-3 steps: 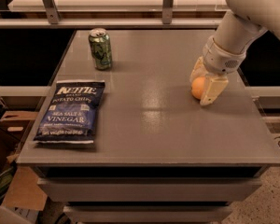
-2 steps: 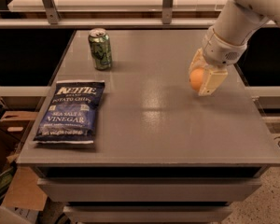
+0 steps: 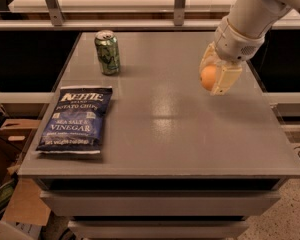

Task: Move orange near green can

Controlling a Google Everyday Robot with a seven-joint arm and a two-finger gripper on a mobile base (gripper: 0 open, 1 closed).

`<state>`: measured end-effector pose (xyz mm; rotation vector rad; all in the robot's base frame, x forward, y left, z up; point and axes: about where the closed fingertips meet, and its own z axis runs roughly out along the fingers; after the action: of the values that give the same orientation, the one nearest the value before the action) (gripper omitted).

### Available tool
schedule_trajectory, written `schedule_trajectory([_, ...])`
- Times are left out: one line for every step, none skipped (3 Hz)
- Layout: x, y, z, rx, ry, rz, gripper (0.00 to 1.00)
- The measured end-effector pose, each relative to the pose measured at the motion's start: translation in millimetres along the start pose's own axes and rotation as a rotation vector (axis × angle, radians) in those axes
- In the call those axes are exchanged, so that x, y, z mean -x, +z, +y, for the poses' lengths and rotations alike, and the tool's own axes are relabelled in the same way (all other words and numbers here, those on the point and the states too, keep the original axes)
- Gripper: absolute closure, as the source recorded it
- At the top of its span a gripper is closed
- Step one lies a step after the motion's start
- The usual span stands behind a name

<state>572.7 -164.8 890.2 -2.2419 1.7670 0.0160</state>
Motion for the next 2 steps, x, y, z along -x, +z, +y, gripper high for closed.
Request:
schedule_trajectory([0, 0, 0, 0.000, 0.000, 0.000, 1.00])
schedule_trajectory([20, -4, -25, -0.030, -0.047, -0.012, 1.00])
